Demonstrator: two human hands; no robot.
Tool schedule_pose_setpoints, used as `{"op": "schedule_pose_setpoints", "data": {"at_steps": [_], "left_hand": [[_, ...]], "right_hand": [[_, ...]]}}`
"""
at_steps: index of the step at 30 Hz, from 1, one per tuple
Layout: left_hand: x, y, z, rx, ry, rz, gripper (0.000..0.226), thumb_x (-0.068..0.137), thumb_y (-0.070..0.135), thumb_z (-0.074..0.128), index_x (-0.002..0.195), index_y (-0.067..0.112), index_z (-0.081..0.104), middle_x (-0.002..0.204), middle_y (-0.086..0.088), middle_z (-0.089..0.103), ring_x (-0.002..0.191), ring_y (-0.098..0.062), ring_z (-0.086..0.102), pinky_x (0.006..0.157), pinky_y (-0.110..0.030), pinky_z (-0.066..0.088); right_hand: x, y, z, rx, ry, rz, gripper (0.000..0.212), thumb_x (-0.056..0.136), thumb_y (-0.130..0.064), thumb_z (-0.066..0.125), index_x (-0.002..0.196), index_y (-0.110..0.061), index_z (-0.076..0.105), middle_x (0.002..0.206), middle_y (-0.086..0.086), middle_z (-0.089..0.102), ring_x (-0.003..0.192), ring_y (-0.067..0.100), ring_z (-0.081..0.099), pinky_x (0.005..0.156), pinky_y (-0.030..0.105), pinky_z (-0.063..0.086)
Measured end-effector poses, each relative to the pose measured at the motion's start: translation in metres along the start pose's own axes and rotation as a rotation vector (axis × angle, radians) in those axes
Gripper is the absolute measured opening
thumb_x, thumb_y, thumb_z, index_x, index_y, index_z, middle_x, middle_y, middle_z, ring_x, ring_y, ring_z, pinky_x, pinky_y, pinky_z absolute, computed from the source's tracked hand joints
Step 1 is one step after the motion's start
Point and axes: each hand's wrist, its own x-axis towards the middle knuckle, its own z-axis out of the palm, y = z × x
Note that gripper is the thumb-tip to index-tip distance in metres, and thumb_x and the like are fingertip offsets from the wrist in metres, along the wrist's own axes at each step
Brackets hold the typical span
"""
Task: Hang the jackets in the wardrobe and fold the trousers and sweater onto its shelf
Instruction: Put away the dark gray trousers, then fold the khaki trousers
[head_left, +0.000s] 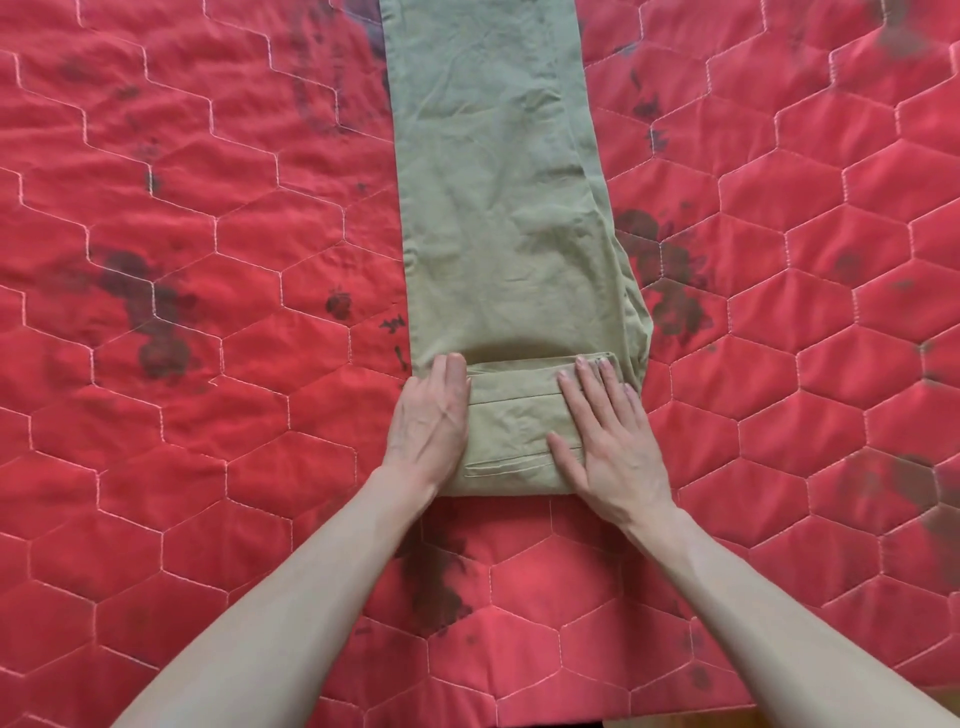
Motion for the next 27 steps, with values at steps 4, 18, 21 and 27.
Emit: {"op": "schedule_pose_setpoints", "data": {"at_steps": [4,18,21,27], "left_hand": [[0.002,-0.003,0.007,0.01,-0.1,-0.058,0.01,0.106,0.009,0.052,0.116,0.006,0.051,0.101,-0.015,0.056,0.062,-0.042,0.058,0.053,-0.04,0.029],[-0.051,-0.048,-0.015,0.275,-0.307,0.756,0.089,0.084,0.043,0.058,0.163,0.012,0.032,0.167,-0.018,0.031,0.156,-0.035,0.028,0.127,-0.05,0.022],[-0.048,-0.059,-0.016,0.382,-0.406,0.74,0.107,0.065,0.016,0.05,0.166,0.01,0.017,0.173,-0.019,0.009,0.161,-0.036,0.009,0.129,-0.05,0.017],[-0.026,-0.058,-0.015,0.381,-0.35,0.711,0.074,0.088,0.002,0.027,0.162,0.0,0.025,0.169,-0.024,0.022,0.157,-0.037,0.024,0.122,-0.05,0.035]], "right_hand": [[0.002,0.007,-0.002,-0.064,0.026,-0.146,0.07,0.104,-0.052,0.044,0.165,-0.022,0.027,0.174,0.008,0.018,0.161,0.03,0.012,0.127,0.055,0.021],[0.012,0.091,-0.044,-0.214,-0.292,-0.618,0.116,0.072,-0.052,0.066,0.168,-0.017,0.01,0.174,0.018,0.001,0.162,0.033,0.004,0.129,0.048,0.016],[0.015,0.09,-0.047,-0.246,-0.256,-0.661,0.097,0.081,-0.022,0.057,0.166,-0.007,0.013,0.173,0.021,0.006,0.162,0.034,0.006,0.13,0.046,0.015],[0.026,0.091,-0.049,-0.295,-0.263,-0.698,0.08,0.089,-0.01,0.038,0.166,-0.007,0.017,0.173,0.017,0.013,0.161,0.032,0.011,0.127,0.047,0.024]]}}
